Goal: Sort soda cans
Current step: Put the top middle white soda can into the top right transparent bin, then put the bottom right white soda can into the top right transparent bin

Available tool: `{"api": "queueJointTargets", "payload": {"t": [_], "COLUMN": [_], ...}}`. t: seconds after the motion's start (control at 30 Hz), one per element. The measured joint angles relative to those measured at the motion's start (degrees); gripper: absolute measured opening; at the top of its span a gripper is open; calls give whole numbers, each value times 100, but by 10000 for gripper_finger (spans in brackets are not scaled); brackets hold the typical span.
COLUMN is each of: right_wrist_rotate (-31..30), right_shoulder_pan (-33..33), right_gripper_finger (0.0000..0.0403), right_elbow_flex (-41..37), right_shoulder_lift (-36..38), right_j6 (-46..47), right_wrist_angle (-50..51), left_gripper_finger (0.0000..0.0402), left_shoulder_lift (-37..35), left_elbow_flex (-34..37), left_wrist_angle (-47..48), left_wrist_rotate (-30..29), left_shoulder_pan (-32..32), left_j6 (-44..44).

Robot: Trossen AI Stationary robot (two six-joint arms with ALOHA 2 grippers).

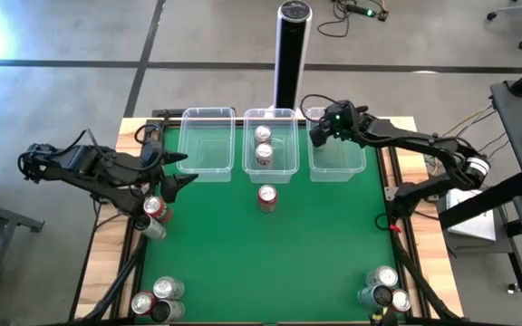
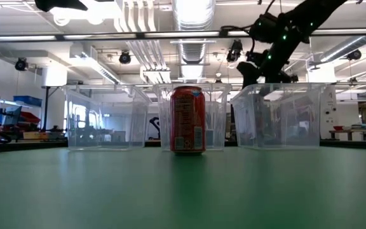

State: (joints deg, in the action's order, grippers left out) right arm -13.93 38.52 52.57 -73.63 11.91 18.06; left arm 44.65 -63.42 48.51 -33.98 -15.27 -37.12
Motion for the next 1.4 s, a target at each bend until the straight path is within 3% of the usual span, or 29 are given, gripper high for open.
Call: {"api": "queueJointTargets", "payload": {"t": [0.3, 0.5, 0.67, 0.83, 1.07, 1.27, 1.4], "right_wrist_rotate": [200, 198, 341, 341, -897, -2368, -2871], "right_shoulder_pan": [-83, -473, -1201, -2373, -4412, -6023, -6611], "right_gripper_finger": [360, 361, 361, 361, 361, 361, 361], "right_elbow_flex": [1396, 2141, 2451, 2505, 2505, 2505, 2511], "right_shoulder_lift": [565, 871, 956, 948, 945, 649, 230], "right_j6": [-691, -906, -973, -695, 262, 1603, 2623], "right_wrist_angle": [1929, 2033, 2018, 1932, 1727, 1717, 1643], "left_gripper_finger": [366, 366, 366, 366, 366, 366, 366], "left_shoulder_lift": [169, 198, 217, 475, 1087, 1441, 1472], "left_elbow_flex": [-244, -240, -214, -214, -223, -361, -462], "left_wrist_angle": [-327, -905, -1554, -2082, -3161, -3932, -3950], "left_wrist_rotate": [63, 54, 91, 410, 1077, 2345, 3219], "left_shoulder_pan": [0, 0, 0, 0, -1, -15, -138], "left_j6": [111, 400, 575, 596, 1024, 1802, 1906]}}
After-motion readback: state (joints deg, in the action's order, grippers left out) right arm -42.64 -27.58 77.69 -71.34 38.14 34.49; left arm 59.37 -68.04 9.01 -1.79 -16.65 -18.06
